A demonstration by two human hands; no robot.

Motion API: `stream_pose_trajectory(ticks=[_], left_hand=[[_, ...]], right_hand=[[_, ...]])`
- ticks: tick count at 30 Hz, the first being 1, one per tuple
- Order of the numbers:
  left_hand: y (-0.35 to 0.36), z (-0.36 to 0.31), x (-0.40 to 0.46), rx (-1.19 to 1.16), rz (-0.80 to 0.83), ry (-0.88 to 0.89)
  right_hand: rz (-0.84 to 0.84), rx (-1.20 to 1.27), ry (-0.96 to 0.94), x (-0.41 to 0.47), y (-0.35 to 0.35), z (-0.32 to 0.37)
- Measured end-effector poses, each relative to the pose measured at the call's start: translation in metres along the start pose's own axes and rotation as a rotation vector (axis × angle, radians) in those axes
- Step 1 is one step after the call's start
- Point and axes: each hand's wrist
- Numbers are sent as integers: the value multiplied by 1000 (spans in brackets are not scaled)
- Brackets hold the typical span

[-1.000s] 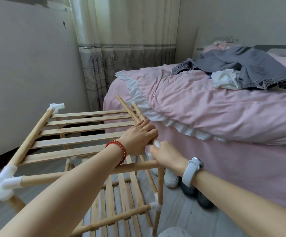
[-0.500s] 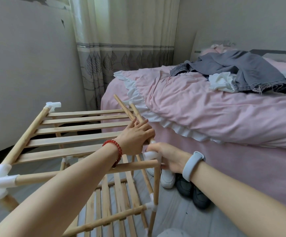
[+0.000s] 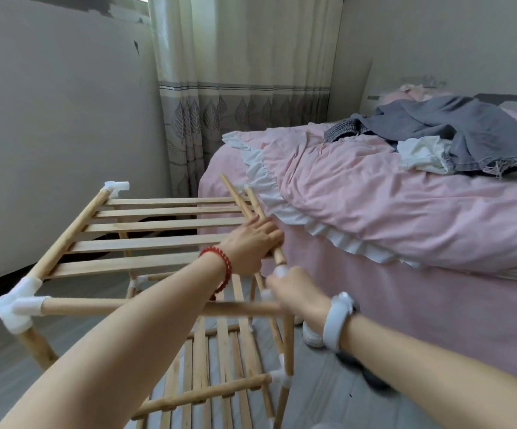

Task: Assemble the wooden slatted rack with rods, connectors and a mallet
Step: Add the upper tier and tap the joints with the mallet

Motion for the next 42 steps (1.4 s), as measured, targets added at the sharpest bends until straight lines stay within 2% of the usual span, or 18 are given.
stream_pose_trajectory(ticks=[3, 6, 9, 11, 15, 17, 20, 23, 42], left_hand=[[-9, 12, 1, -93, -37, -79], [-15, 2, 1, -99, 14, -60], [-17, 7, -1, -39, 150, -75], [-20, 6, -1, -118, 193, -111], [-38, -31, -16, -483, -59, -148], [-51, -49, -27, -560, -29, -164], [-53, -62, -40, -448, 191, -209], [-47, -68, -45, -333, 262, -238], [-48, -73, -53, -221, 197, -246]], right_hand=[[10, 2, -106, -6, -6, -1], [24, 198, -57, 3, -37, -13], [46, 352, 21, 9, -52, -29], [12, 481, 49, 13, -61, -42], [64, 500, 18, 13, -61, -50], [75, 481, -4, 14, -55, -49], [50, 485, -21, 15, -52, -48], [36, 464, -21, 16, -52, -47], [37, 324, -23, 21, -47, -44]])
Point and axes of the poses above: each hand's wrist, its own x-axis towards the middle knuckle, its own y-axis out of the palm, z = x × y, and after that the axes turned 2 degrees about y, right-handed
